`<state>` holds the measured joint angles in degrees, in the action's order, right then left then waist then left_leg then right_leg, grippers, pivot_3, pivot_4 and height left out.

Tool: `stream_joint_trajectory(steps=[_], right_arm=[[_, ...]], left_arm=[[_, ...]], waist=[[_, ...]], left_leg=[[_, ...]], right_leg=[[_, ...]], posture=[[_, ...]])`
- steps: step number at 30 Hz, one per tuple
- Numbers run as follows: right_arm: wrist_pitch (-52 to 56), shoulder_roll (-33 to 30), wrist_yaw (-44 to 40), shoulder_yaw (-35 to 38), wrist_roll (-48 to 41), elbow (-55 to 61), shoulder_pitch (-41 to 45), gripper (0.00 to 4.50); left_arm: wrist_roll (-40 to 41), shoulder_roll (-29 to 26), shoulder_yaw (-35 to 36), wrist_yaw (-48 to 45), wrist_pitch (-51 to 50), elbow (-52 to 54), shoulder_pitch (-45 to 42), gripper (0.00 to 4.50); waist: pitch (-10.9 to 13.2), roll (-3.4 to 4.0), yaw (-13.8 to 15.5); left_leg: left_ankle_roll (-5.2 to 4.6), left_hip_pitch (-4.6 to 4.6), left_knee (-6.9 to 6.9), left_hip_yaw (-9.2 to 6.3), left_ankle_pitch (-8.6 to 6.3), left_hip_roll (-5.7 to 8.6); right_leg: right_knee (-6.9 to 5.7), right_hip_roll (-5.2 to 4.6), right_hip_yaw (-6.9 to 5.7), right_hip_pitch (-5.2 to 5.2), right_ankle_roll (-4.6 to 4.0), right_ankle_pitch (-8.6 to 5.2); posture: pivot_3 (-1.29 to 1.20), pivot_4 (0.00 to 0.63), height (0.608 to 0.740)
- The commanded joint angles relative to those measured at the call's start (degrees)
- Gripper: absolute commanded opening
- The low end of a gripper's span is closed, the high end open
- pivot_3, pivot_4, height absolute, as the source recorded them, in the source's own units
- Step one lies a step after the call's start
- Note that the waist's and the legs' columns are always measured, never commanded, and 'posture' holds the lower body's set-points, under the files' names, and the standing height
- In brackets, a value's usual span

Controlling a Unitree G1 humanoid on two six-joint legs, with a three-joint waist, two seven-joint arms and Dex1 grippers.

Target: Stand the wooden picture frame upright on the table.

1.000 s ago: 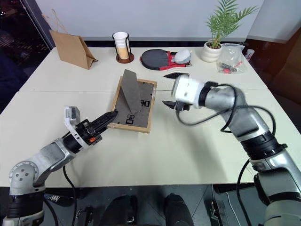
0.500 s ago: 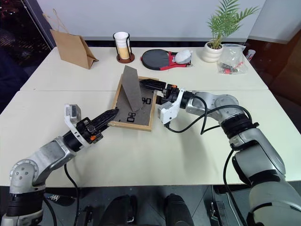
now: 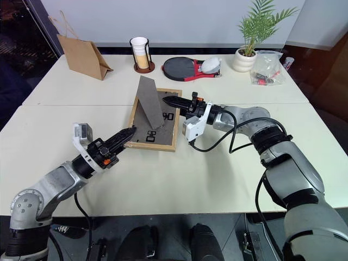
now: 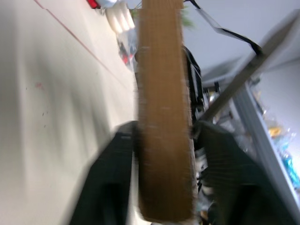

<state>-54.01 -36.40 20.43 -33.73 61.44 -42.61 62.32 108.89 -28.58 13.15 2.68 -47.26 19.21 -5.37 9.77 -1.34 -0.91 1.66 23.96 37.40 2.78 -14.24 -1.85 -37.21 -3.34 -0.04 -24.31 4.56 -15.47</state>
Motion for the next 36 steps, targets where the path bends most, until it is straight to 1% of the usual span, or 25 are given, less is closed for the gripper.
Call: stream_joint_trajectory(steps=[1,2,3,4,6,7,8,9,11,12,13,15,17,19,21,24,29,32,36], right_arm=[[-3.2,0.55,-3.68,1.63,-5.89,-0.32,1.98,1.07],[-4.52,0.78,-5.72,1.88,-7.96,-1.27,2.0,1.07],[-5.86,0.99,-8.16,1.98,-10.14,-2.37,2.05,1.07],[-6.7,1.08,-9.94,2.1,-11.66,-3.01,2.03,1.07],[-9.85,1.44,-16.71,1.99,-17.62,-6.06,1.92,1.07],[-11.14,1.73,-20.93,1.78,-20.92,-7.76,1.83,1.07],[-11.41,2.61,-28.02,1.97,-27.36,-9.65,1.11,1.07],[-11.34,3.27,-33.23,2.23,-32.03,-10.79,0.59,1.07],[1.4,5.53,-57.81,3.92,-53.86,-5.19,-3.85,1.07],[11.06,6.28,-69.63,5.04,-64.1,-0.2,-5.9,1.07],[21.11,6.81,-79.5,6.44,-72.53,4.57,-7.37,1.07],[39.19,6.98,-92.11,8.81,-82.9,11.12,-8.31,1.07],[53.73,7.46,-100.72,10.48,-88.28,11.64,-7.01,1.07],[63.37,8.66,-106.98,11.21,-89.34,7.53,-4.74,1.07],[66.04,10.74,-109.33,11.96,-87.66,2.08,-2.98,1.07],[65.6,14.07,-110.61,12.71,-83.77,-6.02,-1.49,1.07],[63.75,18.87,-111.31,15.02,-79.34,-16.65,-0.26,1.07],[62.18,20.38,-111.44,15.95,-76.75,-20.64,-0.59,1.07],[62.22,21.2,-112.92,17.4,-74.72,-22.66,-1.14,1.07]], left_arm=[[-5.39,-4.62,1.89,-6.29,-1.87,2.24,0.43,3.9],[-9.27,-7.5,2.55,-9.95,-2.66,2.44,0.82,4.37],[-13.34,-10.35,3.36,-13.92,-2.87,2.71,1.33,4.45],[-16.05,-12.07,3.77,-16.72,-2.74,2.88,1.73,4.45],[-27.64,-19.6,5.81,-27.3,0.65,1.86,3.58,4.45],[-30.84,-22.5,7.22,-31.17,1.47,0.33,3.9,4.45],[-35.22,-25.71,8.15,-35.55,3.24,-1.18,4.37,4.45],[-37.85,-27.33,8.64,-38.33,4.26,-2.22,4.54,4.45],[-44.47,-30.67,8.38,-44.18,7.36,-4.92,4.22,4.45],[-46.78,-31.45,7.95,-46.33,8.43,-6.21,3.58,4.45],[-48.87,-31.83,7.29,-47.94,9.3,-7.24,2.67,4.45],[-52.72,-31.35,5.57,-49.97,11.1,-8.38,0.78,4.45],[-55.68,-30.81,3.3,-52.05,11.64,-9.46,-1.34,4.45],[-59.5,-30.46,0.56,-54.2,13.1,-10.26,-3.38,4.45],[-61.35,-29.86,-0.94,-55.85,13.24,-10.58,-5.13,4.45],[-62.69,-27.93,-1.49,-56.62,13.17,-10.81,-7.57,4.45],[-64.55,-25.7,-1.79,-56.67,12.33,-10.86,-9.54,4.45],[-64.75,-24.6,-1.22,-55.68,11.74,-9.52,-9.43,4.45],[-63.68,-23.64,0.83,-54.21,9.94,-7.46,-8.84,4.45]], waist=[[0.0,0.0,-0.07],[0.0,0.0,-0.18],[0.0,0.0,-0.29],[0.0,0.0,-0.37],[0.01,0.01,-0.35],[0.01,-0.01,-0.36],[0.04,0.03,-0.33],[0.04,0.02,-0.34],[0.04,0.01,-0.33],[0.07,-0.02,-0.29],[0.1,0.04,-0.25],[0.19,0.19,-0.09],[0.22,0.23,0.1],[0.22,0.23,0.09],[0.21,0.22,0.06],[0.2,0.2,-0.05],[0.2,0.2,-0.25],[0.2,0.2,-0.22],[0.2,0.2,-0.26]], left_leg=[[-0.02,0.0,0.0,0.0,-0.01,0.0],[-0.06,0.0,0.0,0.0,-0.03,0.01],[-0.13,-0.02,-0.01,0.01,-0.08,0.02],[-0.15,-0.04,-0.03,0.02,-0.09,0.02],[-0.19,-0.07,-0.07,0.02,-0.11,0.01],[-0.23,-0.09,-0.11,0.03,-0.13,0.01],[-0.23,-0.09,-0.11,0.01,-0.13,0.0],[-0.25,-0.11,-0.14,0.04,-0.14,-0.01],[-0.3,-0.29,-0.18,0.05,-0.17,-0.01],[-0.32,-0.41,-0.22,0.05,-0.19,-0.05],[-0.38,-0.64,-0.26,-0.04,-0.22,-0.21],[-0.42,-0.75,-0.26,-0.03,-0.25,-0.26],[-0.47,-0.74,-0.24,-0.04,-0.27,-0.22],[-0.47,-0.76,-0.22,-0.06,-0.28,-0.17],[-0.46,-0.77,-0.21,-0.05,-0.28,-0.16],[-0.46,-0.74,-0.27,-0.04,-0.28,-0.17],[-0.45,-0.36,-0.28,0.11,-0.27,-0.12],[-0.45,-0.36,-0.27,0.19,-0.27,-0.12],[-0.45,-0.36,-0.25,0.19,-0.28,-0.12]], right_leg=[[0.0,0.0,-0.01,0.0,0.0,0.0],[0.0,0.04,-0.01,0.0,0.0,0.0],[0.0,0.07,-0.01,0.0,0.0,0.0],[-0.01,0.11,0.0,0.0,0.0,0.0],[-0.01,0.14,0.01,0.0,-0.01,0.0],[0.0,0.18,0.01,0.01,-0.02,-0.01],[0.0,0.21,0.0,0.02,-0.03,-0.01],[0.01,0.22,0.01,0.01,-0.03,-0.01],[0.04,0.22,0.02,0.2,-0.03,-0.02],[0.07,0.2,0.02,0.33,-0.04,-0.02],[0.2,0.21,-0.08,0.68,-0.04,-0.02],[0.17,0.1,-0.12,0.8,-0.03,-0.02],[0.12,-0.09,-0.17,0.79,-0.03,-0.01],[0.08,-0.15,-0.21,0.79,-0.04,-0.01],[0.06,-0.17,-0.21,0.77,-0.07,-0.01],[0.06,-0.14,-0.2,0.68,-0.08,-0.02],[-0.03,-0.02,-0.12,0.21,-0.04,0.01],[-0.03,-0.01,-0.07,0.17,-0.03,0.01],[-0.07,-0.02,-0.06,0.17,-0.02,0.01]], posture=[[0.0,0.15,0.74],[0.0,0.15,0.74],[0.0,0.15,0.74],[0.0,0.15,0.74],[0.0,0.15,0.74],[0.0,0.15,0.74],[0.0,0.15,0.74],[0.0,0.15,0.74],[0.0,0.15,0.74],[0.0,0.15,0.74],[0.0,0.15,0.74],[0.0,0.15,0.74],[0.0,0.15,0.74],[0.0,0.15,0.74],[0.0,0.15,0.74],[0.0,0.15,0.74],[0.0,0.15,0.74],[0.0,0.15,0.74],[0.0,0.15,0.74]])
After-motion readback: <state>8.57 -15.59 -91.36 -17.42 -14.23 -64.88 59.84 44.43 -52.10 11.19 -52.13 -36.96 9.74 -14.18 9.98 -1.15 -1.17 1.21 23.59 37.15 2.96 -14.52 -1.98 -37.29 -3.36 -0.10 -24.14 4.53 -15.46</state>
